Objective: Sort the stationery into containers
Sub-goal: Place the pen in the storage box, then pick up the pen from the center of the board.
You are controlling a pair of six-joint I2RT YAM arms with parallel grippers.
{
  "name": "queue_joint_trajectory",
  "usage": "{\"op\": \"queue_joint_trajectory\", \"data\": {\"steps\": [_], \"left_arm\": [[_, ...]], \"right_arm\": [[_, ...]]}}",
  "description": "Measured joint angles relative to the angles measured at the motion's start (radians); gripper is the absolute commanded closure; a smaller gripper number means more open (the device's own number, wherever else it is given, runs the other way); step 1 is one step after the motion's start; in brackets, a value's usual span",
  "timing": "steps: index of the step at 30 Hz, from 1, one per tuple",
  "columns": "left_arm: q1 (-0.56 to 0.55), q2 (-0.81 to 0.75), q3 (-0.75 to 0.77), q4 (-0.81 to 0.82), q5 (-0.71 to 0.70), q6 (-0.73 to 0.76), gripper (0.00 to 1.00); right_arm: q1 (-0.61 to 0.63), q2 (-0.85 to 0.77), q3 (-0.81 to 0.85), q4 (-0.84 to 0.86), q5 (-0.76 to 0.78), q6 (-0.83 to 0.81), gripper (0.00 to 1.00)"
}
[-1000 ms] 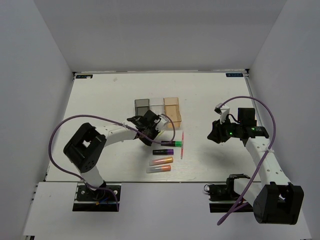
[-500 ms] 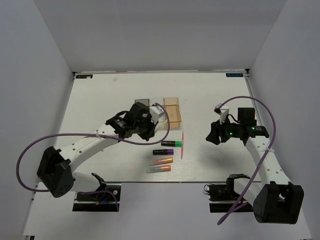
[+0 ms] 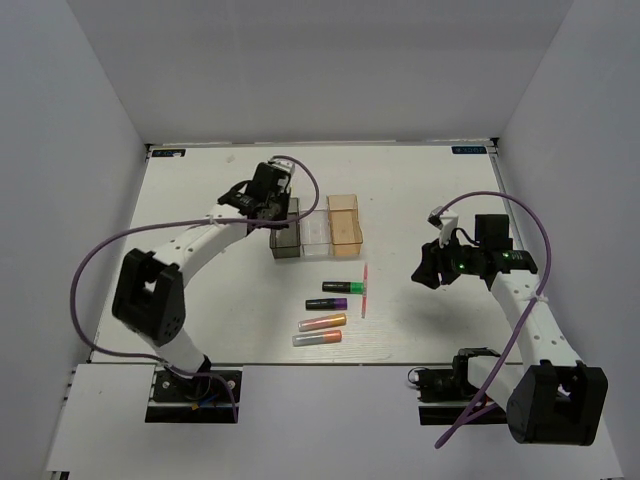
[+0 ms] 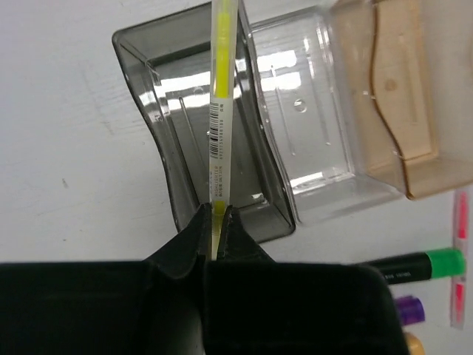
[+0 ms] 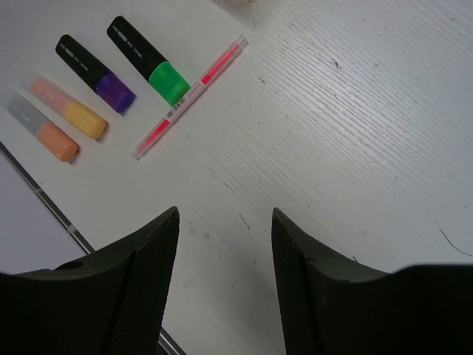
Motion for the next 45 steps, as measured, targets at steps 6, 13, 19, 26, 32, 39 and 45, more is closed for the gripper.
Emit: {"op": "queue_joint_trajectory", "data": {"steps": [6,13,19,26,32,39,45], "left_arm": [[0.005,0.165,0.052,0.003,-0.050,-0.068,0.76],[0.019,0.222,0.086,0.017,-0.077,-0.107,0.41],[0.018,0.161,0.026,0.044,-0.080,-0.108,0.42],[-0.114,-0.164,-0.126,0.014,-0.043,-0.036,0.59],[-0.404,-0.473,-0.383,-0.010,0.034,0.003,0.19],[-0.580,-0.700,-0.684,-0.047,-0.007,-0.068,0.21],[-0.663,-0.746,-0.755,-0.029,-0.093,-0.122,0.21]], "right_arm": [[0.005,0.012,0.001,-0.002,0.000,0.006,0.42],[0.015,0.040,0.008,-0.003,0.003,0.008,0.33],[0.063,0.125,0.052,-0.022,0.035,0.030,0.50],[0.260,0.315,0.125,0.019,0.166,0.179,0.59],[0.427,0.503,0.210,0.092,0.319,0.373,0.53],[0.496,0.611,0.255,0.184,0.449,0.551,0.54],[0.519,0.671,0.254,0.237,0.529,0.659,0.58]]}}
